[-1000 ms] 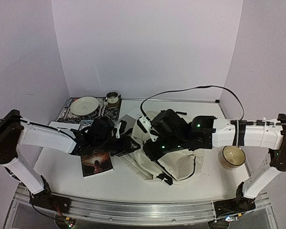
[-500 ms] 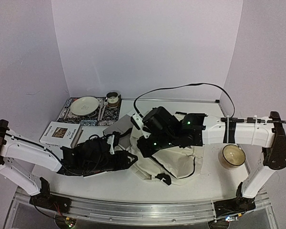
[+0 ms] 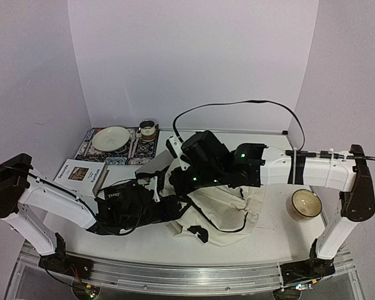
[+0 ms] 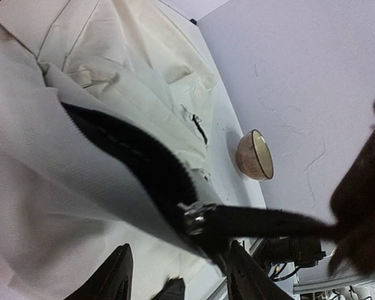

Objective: Pack the student bag
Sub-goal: Hold the largest pocket of the student bag, then zip the student bag into the largest pocket of the bag.

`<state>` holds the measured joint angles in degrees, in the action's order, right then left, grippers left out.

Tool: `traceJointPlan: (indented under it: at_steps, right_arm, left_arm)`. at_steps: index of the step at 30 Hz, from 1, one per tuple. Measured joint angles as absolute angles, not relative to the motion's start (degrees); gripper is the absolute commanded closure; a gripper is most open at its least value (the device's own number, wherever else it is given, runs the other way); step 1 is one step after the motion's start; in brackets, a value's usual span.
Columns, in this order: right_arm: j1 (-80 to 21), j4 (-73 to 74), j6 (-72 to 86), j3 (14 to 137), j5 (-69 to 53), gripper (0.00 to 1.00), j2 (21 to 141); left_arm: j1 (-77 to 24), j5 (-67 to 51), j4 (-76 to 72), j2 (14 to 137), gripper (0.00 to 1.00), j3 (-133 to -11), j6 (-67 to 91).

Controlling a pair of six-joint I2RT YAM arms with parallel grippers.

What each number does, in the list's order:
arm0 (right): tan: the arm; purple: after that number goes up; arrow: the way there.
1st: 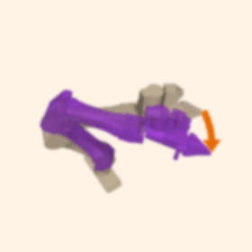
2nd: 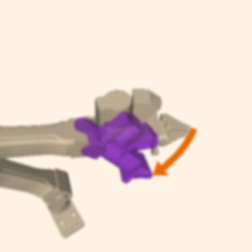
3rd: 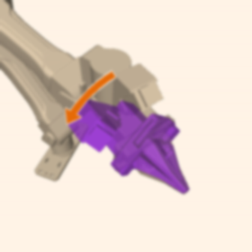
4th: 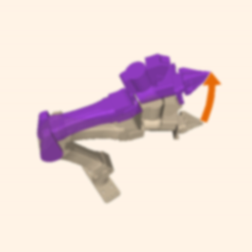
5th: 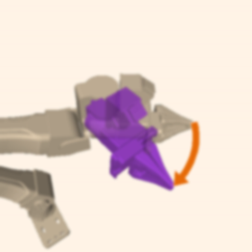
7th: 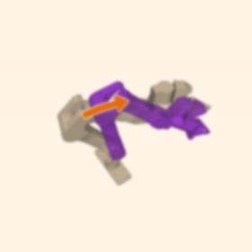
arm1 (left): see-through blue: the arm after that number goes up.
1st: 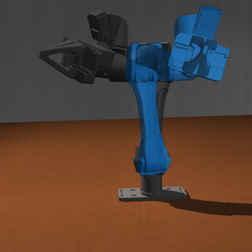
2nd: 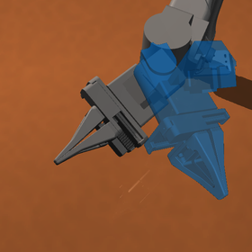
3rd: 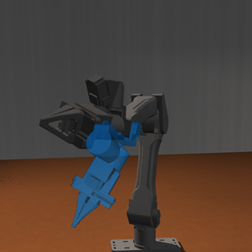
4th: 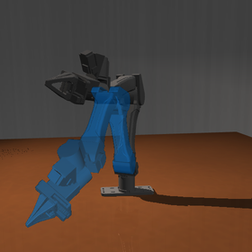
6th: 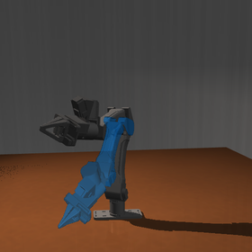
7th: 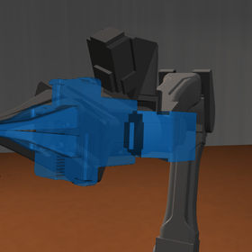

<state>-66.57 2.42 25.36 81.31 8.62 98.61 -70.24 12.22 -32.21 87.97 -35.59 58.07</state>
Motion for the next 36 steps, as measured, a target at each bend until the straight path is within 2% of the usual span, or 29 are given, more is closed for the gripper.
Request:
traceJointPlan:
  at_steps: [6, 8, 11, 12, 13, 23, 32, 33, 35, 36]
  right_arm:
    - [-66.57, 1.26, 26.42, 81.65, 6.55, 1.0, 99.67]
    - [-66.56, 1.01, 26.84, 81.65, 6.17, 1.0, 99.77]
    - [-66.56, 0.77, 27.11, 81.65, 5.72, 1.0, 99.86]
    - [-66.57, 0.75, 27.08, 81.65, 5.69, 1.0, 99.89]
    - [-66.57, 0.75, 26.98, 81.65, 5.84, 1.0, 99.9]
    - [-65.67, 1.7, 21.64, 83.71, 12.93, 1.0, 103.9]
    - [-60.4, 2.45, 19.63, 89.34, 14.07, 1.0, 111.07]
    - [-60.12, 2.64, 19.54, 89.63, 13.92, 1.0, 111.32]
    - [-59.88, 2.68, 19.49, 90.1, 13.3, 1.0, 111.59]
    - [-59.83, 2.62, 19.51, 90.17, 12.76, 1.0, 111.59]
  left_arm:
    - [-70.24, 12.84, -36.39, 88.16, 0.48, -35.57, 58.14]
    - [-70.24, 13.21, -36.8, 88.19, 0.61, -35.55, 58.45]
    - [-70.24, 13.71, -37.51, 88.64, 0.92, -35.46, 59.05]
    - [-70.24, 13.74, -37.67, 88.92, 0.98, -35.37, 59.68]
    - [-70.24, 13.7, -37.8, 89.2, 1.0, -35.26, 60.3]
    - [-71.33, 12.23, -39.25, 91.95, 1.0, -35.15, 59.81]
    - [-73.95, 14.9, -39.09, 91.96, 0.99, -35.22, 57.21]
    - [-73.96, 15.05, -39.09, 91.96, 0.94, -35.22, 57.06]
    - [-74.02, 15.22, -39.09, 91.96, 0.77, -35.22, 56.97]
    - [-74.1, 15.27, -39.09, 91.96, 0.71, -35.22, 56.9]
